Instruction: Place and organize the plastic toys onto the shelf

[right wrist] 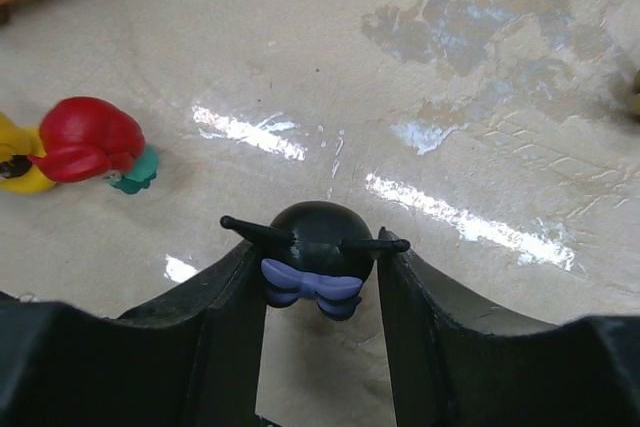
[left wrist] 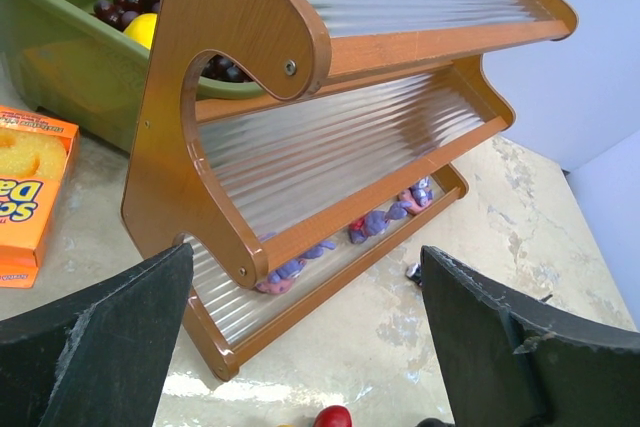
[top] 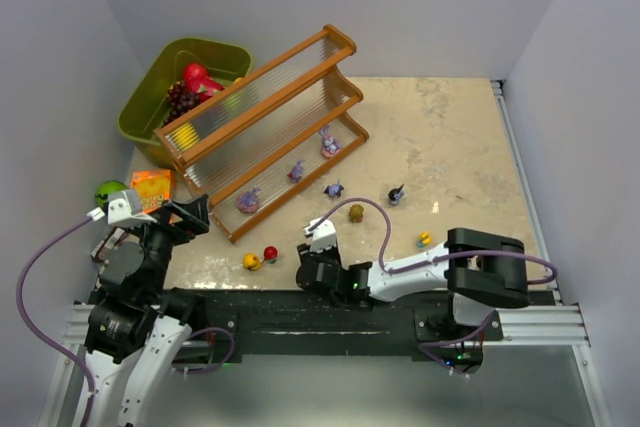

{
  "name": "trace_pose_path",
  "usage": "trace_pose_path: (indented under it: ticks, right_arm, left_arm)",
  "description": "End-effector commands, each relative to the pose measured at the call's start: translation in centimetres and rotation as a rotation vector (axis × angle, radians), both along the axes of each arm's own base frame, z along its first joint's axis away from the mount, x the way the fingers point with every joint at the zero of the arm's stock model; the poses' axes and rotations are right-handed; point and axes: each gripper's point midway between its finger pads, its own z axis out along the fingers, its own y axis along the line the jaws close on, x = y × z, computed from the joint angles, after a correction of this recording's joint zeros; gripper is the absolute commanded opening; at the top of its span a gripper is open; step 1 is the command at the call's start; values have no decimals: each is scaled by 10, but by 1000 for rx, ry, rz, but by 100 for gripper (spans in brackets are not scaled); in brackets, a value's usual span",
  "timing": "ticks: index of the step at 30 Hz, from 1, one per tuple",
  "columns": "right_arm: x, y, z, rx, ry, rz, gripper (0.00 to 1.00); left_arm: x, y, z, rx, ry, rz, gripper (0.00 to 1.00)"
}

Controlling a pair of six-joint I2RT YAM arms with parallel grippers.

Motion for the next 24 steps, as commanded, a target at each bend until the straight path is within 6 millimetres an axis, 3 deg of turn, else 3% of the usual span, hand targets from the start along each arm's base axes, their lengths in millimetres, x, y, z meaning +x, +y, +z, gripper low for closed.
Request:
trace_pose_path:
  ticks: [1, 4, 5, 7, 8, 9, 11, 12, 18, 24]
  right_arm:
    - [15, 9, 63, 116, -90, -45, 25]
    - [15, 13, 95, 141, -96, -3, 25]
    - [15, 10, 100, 120, -95, 6, 25]
    - [15, 16, 136, 155, -120, 48, 25]
    - [16, 16, 144, 141, -123, 63, 25]
    - [16, 23, 168, 175, -138, 79, 25]
    - [17, 25, 193, 154, -166, 128, 25]
    - [19, 31, 219, 187, -192, 139, 25]
    - [41, 46, 303, 243, -306, 227, 25]
    - [70, 76, 349, 230, -392, 317, 25]
  left_arm:
    - [-1, 5, 10, -3, -46, 22, 100]
    - [-1, 14, 13, 0, -48, 71, 100]
    - [0, 26, 14, 4, -43, 139, 100]
    - [0, 38, 18, 7, -13, 213, 100]
    - [0, 46, 20, 2, -6, 261, 99]
    - [1, 48, 21, 4, 1, 277, 99]
    - [6, 50, 20, 6, 27, 302, 99]
    - [7, 49, 20, 8, 34, 300, 100]
    - [3, 61, 15, -7, 83, 377, 100]
    - [-12, 80, -1, -22, 120, 493, 100]
